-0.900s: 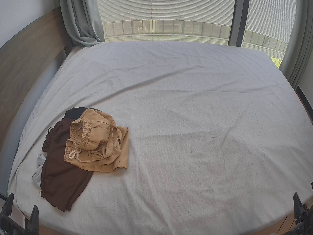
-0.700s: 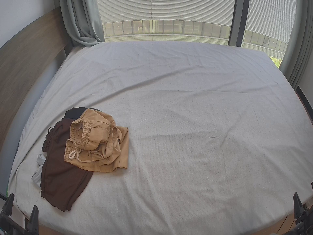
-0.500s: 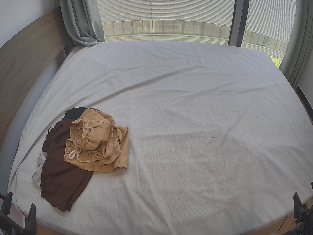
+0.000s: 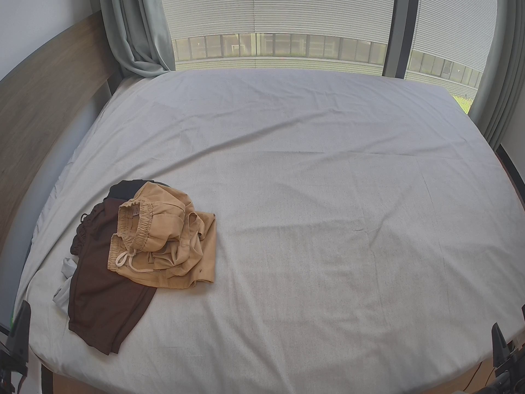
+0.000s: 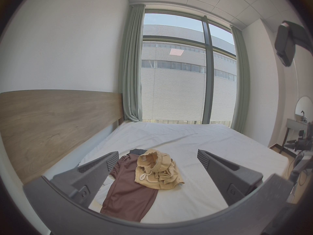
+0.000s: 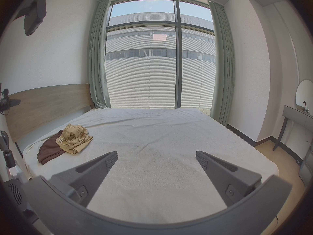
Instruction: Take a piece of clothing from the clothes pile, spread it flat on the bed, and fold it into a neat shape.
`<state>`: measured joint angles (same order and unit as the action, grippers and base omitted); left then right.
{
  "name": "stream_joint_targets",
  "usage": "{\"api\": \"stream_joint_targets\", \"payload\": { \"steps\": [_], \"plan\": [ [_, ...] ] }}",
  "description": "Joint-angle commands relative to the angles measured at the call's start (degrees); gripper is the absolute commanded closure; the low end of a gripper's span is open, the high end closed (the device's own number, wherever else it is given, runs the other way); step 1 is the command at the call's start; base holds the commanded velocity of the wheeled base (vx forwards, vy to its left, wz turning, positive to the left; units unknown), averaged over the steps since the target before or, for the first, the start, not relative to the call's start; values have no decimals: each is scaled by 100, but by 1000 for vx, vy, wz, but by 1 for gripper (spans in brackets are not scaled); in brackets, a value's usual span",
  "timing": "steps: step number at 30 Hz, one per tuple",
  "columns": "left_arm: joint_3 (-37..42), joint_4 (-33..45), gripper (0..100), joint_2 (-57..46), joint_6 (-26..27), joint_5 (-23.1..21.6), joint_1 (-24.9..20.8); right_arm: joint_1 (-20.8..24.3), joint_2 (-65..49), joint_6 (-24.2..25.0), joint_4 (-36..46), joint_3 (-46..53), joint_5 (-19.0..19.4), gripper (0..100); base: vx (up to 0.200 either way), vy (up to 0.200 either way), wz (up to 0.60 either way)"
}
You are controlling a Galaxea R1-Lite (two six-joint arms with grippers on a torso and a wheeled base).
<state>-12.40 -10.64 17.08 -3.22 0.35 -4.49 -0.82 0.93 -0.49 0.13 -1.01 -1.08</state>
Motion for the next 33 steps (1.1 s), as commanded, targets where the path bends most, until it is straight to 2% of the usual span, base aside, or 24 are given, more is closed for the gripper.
{"api": "stream_joint_targets", "payload": {
  "steps": [1, 3, 5, 12, 17, 22, 26, 33],
  "plan": [
    [-290, -316, 0, 1061, -82, -71, -228, 11, -93, 22, -5, 84, 3, 0, 0, 0, 0],
    [-298, -360, 0, 1175, -135, -150, -281, 11, -93, 22, -5, 84, 3, 0, 0, 0, 0],
    [-404, -351, 0, 1500, -478, -457, -404, 11, -93, 22, -5, 84, 3, 0, 0, 0, 0],
    [-597, -421, 0, 2731, -979, -747, -378, 3, -93, 22, -5, 84, 3, 0, 0, 0, 0],
    [-720, -746, 0, 3715, -1014, -1099, -158, 11, -93, 22, -5, 84, 3, 0, 0, 0, 0],
    [-922, -1010, 0, 4251, -1014, -1354, 115, 11, -93, 22, -5, 84, 3, 0, 0, 0, 0],
    [-1265, -1028, 0, 4743, -1005, -1617, 370, 11, -93, 22, -5, 84, 3, 0, 0, 0, 0],
    [-1617, -1045, 0, 5473, -997, -2074, 537, 11, -93, 14, -5, 84, 3, 0, 0, 0, 0]
  ]
}}
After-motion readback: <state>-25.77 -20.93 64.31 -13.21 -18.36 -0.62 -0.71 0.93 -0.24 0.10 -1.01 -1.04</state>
